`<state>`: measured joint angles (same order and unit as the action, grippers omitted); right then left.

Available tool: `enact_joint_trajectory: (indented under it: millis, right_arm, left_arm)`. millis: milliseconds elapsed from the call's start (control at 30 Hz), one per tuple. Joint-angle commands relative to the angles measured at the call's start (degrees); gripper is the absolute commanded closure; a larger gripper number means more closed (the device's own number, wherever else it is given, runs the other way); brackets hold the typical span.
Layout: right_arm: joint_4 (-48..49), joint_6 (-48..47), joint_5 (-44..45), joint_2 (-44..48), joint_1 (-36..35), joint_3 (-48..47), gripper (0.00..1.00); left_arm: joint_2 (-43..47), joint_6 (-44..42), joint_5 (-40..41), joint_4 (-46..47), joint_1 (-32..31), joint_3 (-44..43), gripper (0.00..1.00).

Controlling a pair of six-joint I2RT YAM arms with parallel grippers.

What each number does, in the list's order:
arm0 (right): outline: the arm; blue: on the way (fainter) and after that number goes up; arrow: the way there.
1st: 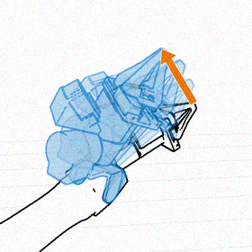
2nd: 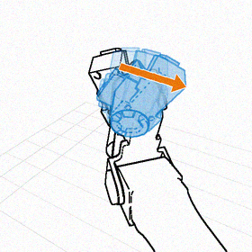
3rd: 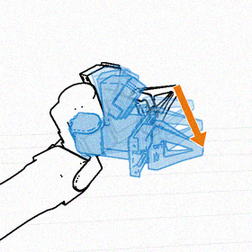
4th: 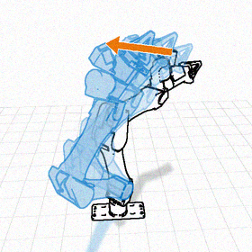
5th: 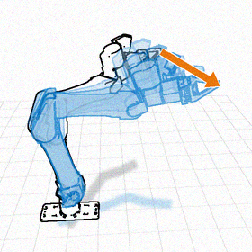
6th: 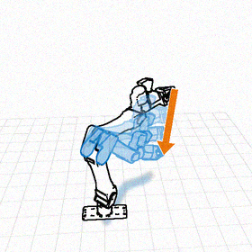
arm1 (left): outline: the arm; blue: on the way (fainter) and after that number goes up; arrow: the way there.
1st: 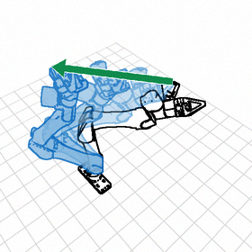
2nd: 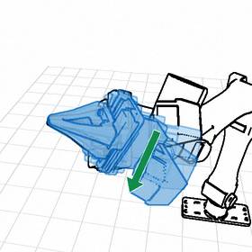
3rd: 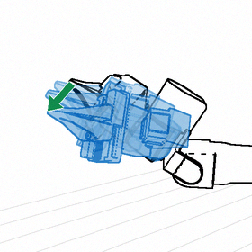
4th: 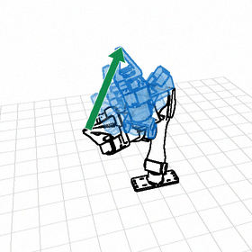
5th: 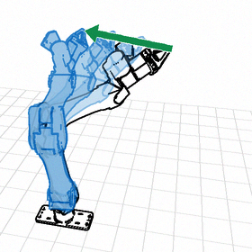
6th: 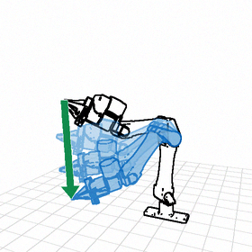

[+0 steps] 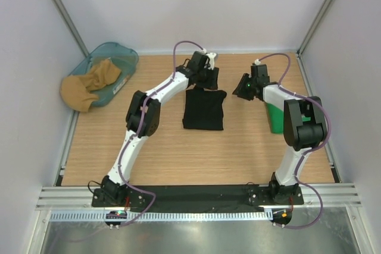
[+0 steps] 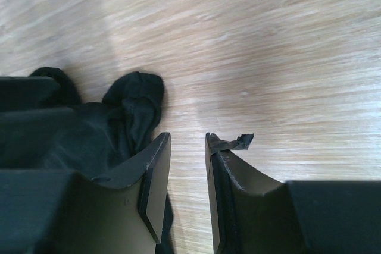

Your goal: Fold and stack the tank tops

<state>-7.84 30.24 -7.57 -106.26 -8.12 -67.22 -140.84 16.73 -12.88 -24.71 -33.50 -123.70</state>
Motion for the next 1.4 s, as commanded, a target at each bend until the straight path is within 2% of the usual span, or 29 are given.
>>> enact_joint_trajectory:
  millis: [0, 367, 467, 567, 833, 867, 967, 1000, 1367]
  right_arm:
    - [3.79, 2.89, -2.35, -0.18, 0.3, -0.45, 0.63]
    - [4.15, 3.42, -4.82, -3.78, 0.74, -1.77, 0.66]
    - [4.41, 3.42, -4.56, -3.87, 0.74, -1.69, 0.66]
    - [4.58, 3.42, -5.08, -4.66, 0.74, -2.3, 0.66]
    - [3.88, 3.69, -6.84, -6.86, 0.82, -4.15, 0.67]
    - [3.97, 3.77, -6.84, -6.94, 0.74, -4.15, 0.67]
    - [3.97, 3.95, -7.02, -7.65, 0.74, -4.58, 0.67]
    - [4.06, 3.95, -7.1, -8.0, 0.74, -4.93, 0.67]
    - [4.58, 6.06, -10.44, -14.76, 0.74, -9.07, 0.69]
  left_arm:
    - [-0.93, -4.69, -1.88, -2.97, -1.75, -4.79, 0.47]
    - [-2.16, -3.72, -4.25, -2.1, -1.92, -4.1, 0.5]
    - [-2.51, -3.55, -4.17, -1.92, -1.92, -4.44, 0.58]
    - [-3.3, -3.63, -4.08, -1.92, -1.92, -5.06, 0.62]
    - [-6.12, -2.67, -5.84, -2.19, -1.92, -7.7, 0.62]
    - [-6.29, -2.58, -5.84, -2.1, -1.92, -8.05, 0.65]
    - [-6.47, -2.67, -5.57, -2.1, -1.92, -8.31, 0.94]
    - [-6.38, -2.58, -5.22, -2.1, -1.92, -8.23, 1.0]
    - [0.38, -2.76, -6.8, 0.27, -1.92, -2.96, 1.0]
